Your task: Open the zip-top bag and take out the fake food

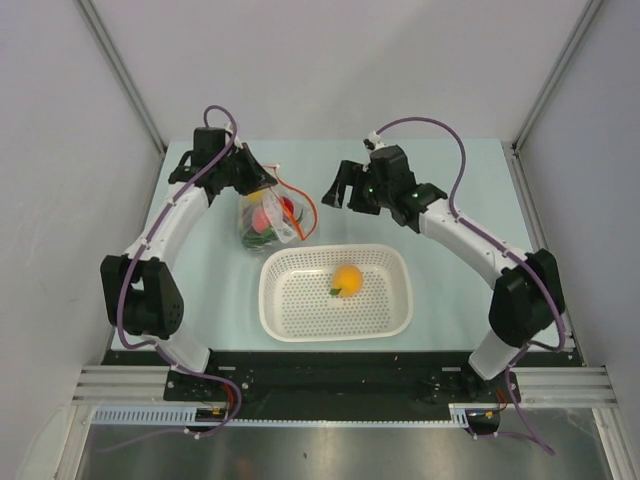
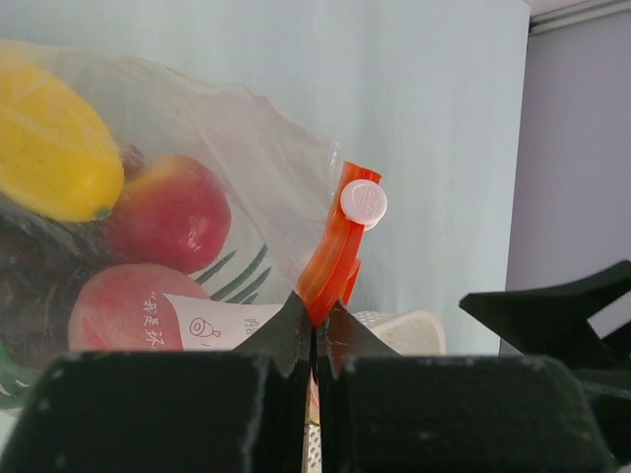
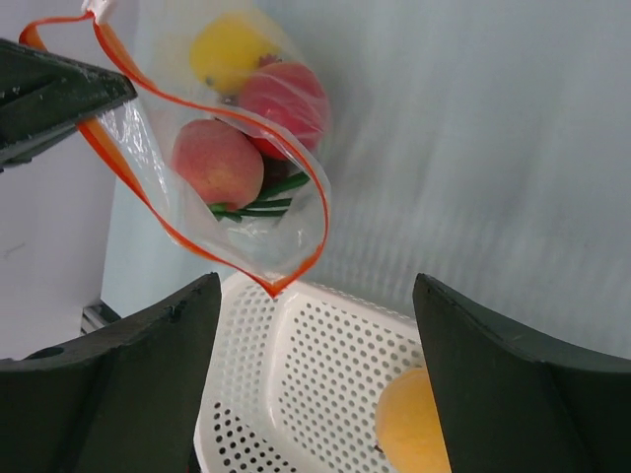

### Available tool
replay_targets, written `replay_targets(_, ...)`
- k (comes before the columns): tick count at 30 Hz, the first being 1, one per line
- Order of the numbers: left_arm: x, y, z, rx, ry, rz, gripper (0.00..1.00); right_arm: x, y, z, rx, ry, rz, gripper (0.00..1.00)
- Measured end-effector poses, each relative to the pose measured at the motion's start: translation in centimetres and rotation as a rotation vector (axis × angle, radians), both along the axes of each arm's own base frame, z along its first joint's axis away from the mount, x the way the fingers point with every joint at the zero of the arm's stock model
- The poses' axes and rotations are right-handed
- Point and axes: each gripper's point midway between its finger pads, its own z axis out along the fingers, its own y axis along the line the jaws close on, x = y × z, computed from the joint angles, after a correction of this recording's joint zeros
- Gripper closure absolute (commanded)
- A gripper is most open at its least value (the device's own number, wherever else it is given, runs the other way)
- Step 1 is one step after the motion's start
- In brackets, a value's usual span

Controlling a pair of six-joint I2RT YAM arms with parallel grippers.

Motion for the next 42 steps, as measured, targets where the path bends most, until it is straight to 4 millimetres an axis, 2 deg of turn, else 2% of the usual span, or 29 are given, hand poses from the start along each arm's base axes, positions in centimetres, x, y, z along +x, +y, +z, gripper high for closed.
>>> replay_targets(3,0.1,-0.4,-0.2,-0.006,0.008,-0.012,1.00,1.6,1.2,-0.6,0.023,0.028,-0.010,0.21)
replay_targets(6,0.5,-0.6,-0.2,-0.009,0.008,-0.018,1.00,4.4,2.9,-0.9,0.042,0.065,-0.019,0.22)
replay_targets(9,1.4,-0.8,0.3,-0.015,-0.002,-0.024,1.00,7.0,5.0,-0.5,0.073,0.073,-0.008,0.27)
replay_targets(13,2.6,-1.6,0.9,-0.046,-0.022,-0.046,1.00,8.3,6.6,0.0,0.113,0.097,0.015,0.29)
replay_targets(14,2.7,-1.8,0.9,-0.058,-0.023,-0.050,1.00,8.3,6.8,0.1,0.118,0.103,0.020,0.30)
replay_targets(18,2.8,-2.4,0.9,-0.085,-0.019,-0.074,1.00,7.6,7.3,0.2,0.135,0.126,0.051,0.51)
replay_targets(21,2.7,-2.6,0.9,-0.090,-0.019,-0.083,1.00,7.0,7.8,0.0,0.148,0.144,0.070,0.58)
replay_targets(27,2.5,-2.8,0.9,-0.094,-0.017,-0.089,1.00,5.8,9.0,-0.5,0.153,0.157,0.101,0.61)
replay_targets(31,2.3,-3.0,1.1,-0.095,-0.015,-0.095,1.00,4.3,9.5,-2.9,0.125,0.203,0.119,0.63)
replay_targets(32,2.1,-3.1,1.1,-0.098,-0.013,-0.095,1.00,3.9,9.6,-3.5,0.116,0.214,0.124,0.68)
replay_targets(36,1.7,-3.5,1.4,-0.108,-0.009,-0.098,1.00,3.3,10.0,-4.7,0.111,0.222,0.143,0.70)
replay_targets(42,1.3,-4.3,1.5,-0.113,-0.004,-0.117,1.00,3.0,10.7,-4.4,0.135,0.198,0.196,0.67)
